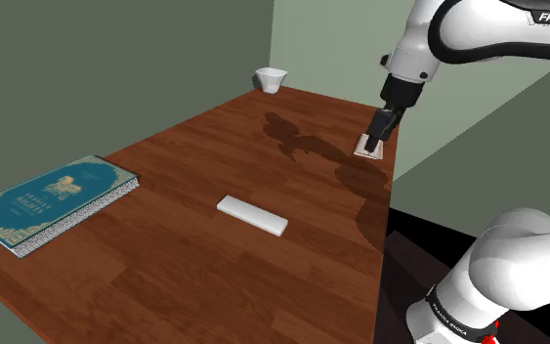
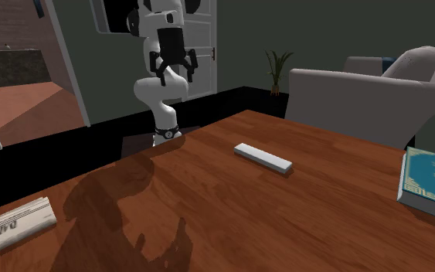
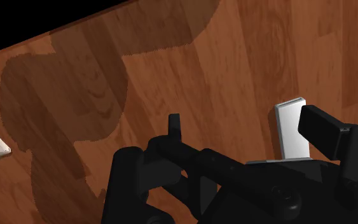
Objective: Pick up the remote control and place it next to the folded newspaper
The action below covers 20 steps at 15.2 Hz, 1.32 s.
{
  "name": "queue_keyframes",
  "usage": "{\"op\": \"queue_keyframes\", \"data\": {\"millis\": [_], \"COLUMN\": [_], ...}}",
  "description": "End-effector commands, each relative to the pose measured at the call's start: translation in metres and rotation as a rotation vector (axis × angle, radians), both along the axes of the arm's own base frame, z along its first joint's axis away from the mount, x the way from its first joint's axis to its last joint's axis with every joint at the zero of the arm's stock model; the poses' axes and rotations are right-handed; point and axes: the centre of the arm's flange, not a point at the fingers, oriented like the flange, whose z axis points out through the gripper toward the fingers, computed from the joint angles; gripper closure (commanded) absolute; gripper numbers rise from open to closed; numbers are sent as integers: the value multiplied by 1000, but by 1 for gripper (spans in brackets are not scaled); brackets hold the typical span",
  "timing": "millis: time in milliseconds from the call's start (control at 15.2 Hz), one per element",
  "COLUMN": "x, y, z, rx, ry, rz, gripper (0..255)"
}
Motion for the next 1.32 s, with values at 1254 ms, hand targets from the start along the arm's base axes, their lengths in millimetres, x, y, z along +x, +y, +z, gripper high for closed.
{"op": "queue_keyframes", "data": {"millis": [1254], "x": [128], "y": [172], "z": [-139], "rx": [-17], "ry": [39], "rz": [63], "gripper": [0]}}
